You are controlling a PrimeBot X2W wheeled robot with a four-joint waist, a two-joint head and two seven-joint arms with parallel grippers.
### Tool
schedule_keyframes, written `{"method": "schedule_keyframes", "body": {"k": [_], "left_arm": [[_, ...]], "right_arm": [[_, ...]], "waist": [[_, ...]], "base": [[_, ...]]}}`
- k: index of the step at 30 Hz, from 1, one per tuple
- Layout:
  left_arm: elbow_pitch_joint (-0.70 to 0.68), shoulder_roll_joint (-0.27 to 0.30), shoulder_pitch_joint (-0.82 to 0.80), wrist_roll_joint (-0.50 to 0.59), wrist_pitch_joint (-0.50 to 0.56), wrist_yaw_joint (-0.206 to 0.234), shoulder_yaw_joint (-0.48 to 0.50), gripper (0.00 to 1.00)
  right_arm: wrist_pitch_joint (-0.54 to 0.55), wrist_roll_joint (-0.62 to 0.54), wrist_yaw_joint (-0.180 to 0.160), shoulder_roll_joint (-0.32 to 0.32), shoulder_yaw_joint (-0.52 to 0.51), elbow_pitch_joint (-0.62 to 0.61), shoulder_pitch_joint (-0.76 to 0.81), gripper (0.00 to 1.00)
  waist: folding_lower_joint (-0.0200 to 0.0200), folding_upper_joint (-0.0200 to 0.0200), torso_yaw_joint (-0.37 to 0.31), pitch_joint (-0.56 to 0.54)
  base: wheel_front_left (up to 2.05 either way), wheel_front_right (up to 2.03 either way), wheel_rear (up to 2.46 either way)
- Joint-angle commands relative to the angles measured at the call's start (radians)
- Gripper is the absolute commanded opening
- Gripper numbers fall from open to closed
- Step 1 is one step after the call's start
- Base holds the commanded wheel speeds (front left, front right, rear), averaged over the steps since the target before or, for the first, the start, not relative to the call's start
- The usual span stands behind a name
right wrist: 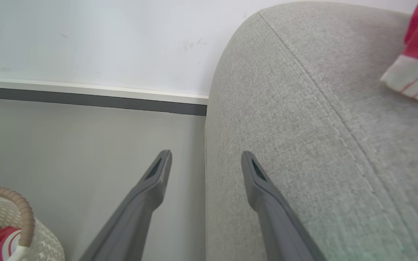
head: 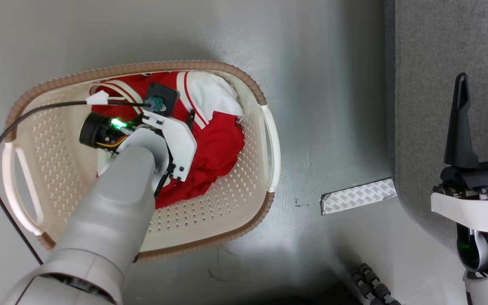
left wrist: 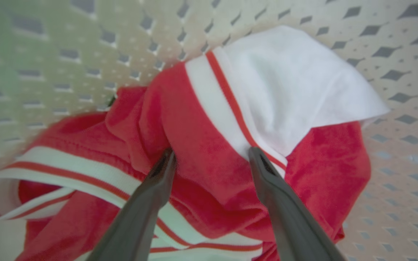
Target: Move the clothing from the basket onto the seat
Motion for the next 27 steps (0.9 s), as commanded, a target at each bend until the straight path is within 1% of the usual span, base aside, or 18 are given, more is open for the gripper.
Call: {"method": "schedule_keyframes", "body": {"k": [1, 26, 27], "left_arm": [[0.006, 0.003, 0.008, -0.016, 0.003, 0.0, 0.0, 1.0], [0.016, -0.001, 0.015, -0.066, 0.003, -0.006, -0.071, 1.0], [0.016, -0.001, 0.012, -0.068, 0.0, -0.005, -0.073, 0.98]], "right_arm": [[0.018, 0.022, 0.014, 0.013, 0.005, 0.059, 0.019, 1.0], [0.019, 0.002, 0.014, 0.013, -0.017, 0.059, 0.071, 1.0], [0.019, 0.001, 0.014, 0.013, -0.017, 0.059, 0.072, 1.0]], "waist": [[0.0001, 0.0, 0.0, 0.001], [0.0001, 0.0, -0.001, 0.013], [0.0001, 0.0, 0.0, 0.013]], "base": [[0.0, 0.0, 0.0], [0.0, 0.0, 0.0], [0.0, 0.0, 0.0]]}}
